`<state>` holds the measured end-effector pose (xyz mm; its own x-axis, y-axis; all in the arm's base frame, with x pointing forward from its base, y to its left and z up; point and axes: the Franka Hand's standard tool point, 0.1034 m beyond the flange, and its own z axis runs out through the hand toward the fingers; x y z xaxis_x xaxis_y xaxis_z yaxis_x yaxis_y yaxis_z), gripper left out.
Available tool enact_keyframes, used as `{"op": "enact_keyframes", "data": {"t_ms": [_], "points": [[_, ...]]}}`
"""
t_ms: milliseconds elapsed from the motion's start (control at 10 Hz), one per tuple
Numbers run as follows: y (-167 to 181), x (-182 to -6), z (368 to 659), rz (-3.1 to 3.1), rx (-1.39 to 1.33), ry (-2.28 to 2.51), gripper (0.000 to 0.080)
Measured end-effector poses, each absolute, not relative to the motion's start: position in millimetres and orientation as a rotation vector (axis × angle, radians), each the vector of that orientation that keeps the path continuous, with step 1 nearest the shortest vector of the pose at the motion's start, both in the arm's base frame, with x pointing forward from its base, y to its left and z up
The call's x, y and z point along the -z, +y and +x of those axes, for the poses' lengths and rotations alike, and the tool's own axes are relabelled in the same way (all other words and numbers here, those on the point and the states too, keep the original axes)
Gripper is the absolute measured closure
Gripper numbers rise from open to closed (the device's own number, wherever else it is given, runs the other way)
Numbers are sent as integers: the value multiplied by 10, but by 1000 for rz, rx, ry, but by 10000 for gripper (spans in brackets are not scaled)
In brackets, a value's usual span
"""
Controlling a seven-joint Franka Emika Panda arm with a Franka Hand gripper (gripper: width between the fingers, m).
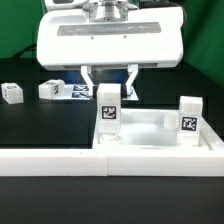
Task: Assemble square table
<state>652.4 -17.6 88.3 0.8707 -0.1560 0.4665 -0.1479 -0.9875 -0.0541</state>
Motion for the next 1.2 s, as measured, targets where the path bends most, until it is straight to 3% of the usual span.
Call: {"op": "enact_keyframes", "data": {"t_ms": [600,700,800,900,1200], "points": [[-91,-803,6543,-3011,883,285,509],[-95,-798,6541,-3012,882,286,336],[-94,-797,6541,-3012,881,286,336],[-94,-797,6540,-3012,881,286,197],[-95,-795,6540,-3012,881,286,151]]}}
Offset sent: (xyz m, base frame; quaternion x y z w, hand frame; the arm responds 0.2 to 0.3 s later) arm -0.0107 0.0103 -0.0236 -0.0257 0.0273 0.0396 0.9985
